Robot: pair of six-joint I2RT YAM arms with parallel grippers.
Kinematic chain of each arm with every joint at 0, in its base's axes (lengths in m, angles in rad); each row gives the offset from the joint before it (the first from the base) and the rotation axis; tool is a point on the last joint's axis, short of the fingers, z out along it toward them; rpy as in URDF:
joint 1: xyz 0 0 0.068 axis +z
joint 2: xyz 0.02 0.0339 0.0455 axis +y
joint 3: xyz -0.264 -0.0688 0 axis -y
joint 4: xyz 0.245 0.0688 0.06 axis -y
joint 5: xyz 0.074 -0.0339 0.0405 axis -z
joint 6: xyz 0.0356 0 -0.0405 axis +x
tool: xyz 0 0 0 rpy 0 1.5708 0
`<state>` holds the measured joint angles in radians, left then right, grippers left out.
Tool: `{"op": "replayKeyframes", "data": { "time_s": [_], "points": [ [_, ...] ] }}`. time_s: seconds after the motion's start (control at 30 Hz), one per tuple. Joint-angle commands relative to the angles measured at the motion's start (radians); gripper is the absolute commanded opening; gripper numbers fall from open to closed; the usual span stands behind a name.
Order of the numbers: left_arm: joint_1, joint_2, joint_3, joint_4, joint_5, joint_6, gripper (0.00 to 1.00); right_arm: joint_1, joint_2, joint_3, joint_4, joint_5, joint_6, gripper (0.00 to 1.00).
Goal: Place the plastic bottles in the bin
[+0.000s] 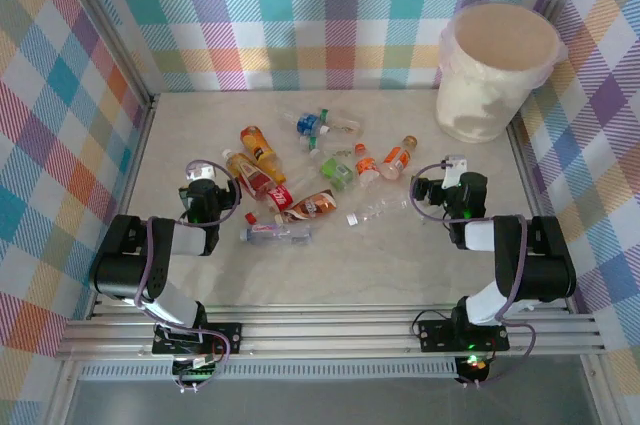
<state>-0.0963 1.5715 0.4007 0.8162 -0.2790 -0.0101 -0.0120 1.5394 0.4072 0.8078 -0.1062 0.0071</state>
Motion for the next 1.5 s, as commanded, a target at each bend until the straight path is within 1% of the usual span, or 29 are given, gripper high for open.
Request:
{"op": "replayKeyframes", "data": {
  "time_s": [0.0, 0.93, 1.03, 1.13, 1.2, 1.3, 1.37, 1.47],
  "points": [
    [-0.005, -0.008, -0.002, 0.031, -0.002, 0.001, 1.00, -0.004, -0.003, 0.002, 0.025, -0.009, -0.004, 1.00],
    [-0.004, -0.011, -0.006, 0.038, 0.001, 0.003, 1.00, -0.005, -0.004, 0.001, 0.027, -0.009, -0.003, 1.00],
    [-0.003, -0.046, 0.017, -0.029, -0.008, -0.003, 1.00, -0.004, -0.010, 0.003, 0.016, -0.008, -0.006, 1.00],
    [-0.005, -0.088, 0.031, -0.091, -0.012, 0.001, 1.00, -0.005, -0.058, 0.029, -0.065, -0.010, -0.006, 1.00],
    [-0.005, -0.141, 0.046, -0.172, -0.022, 0.004, 1.00, -0.004, -0.103, 0.058, -0.153, 0.000, -0.003, 1.00],
    [-0.005, -0.239, 0.042, -0.243, -0.024, -0.007, 1.00, -0.004, -0.163, 0.098, -0.277, 0.016, 0.003, 1.00],
    [-0.005, -0.309, 0.048, -0.309, -0.038, -0.040, 1.00, -0.005, -0.198, 0.137, -0.364, 0.044, 0.035, 1.00],
    [-0.005, -0.413, 0.073, -0.436, -0.071, -0.131, 1.00, -0.004, -0.233, 0.225, -0.560, 0.087, 0.141, 1.00]
  ]
}}
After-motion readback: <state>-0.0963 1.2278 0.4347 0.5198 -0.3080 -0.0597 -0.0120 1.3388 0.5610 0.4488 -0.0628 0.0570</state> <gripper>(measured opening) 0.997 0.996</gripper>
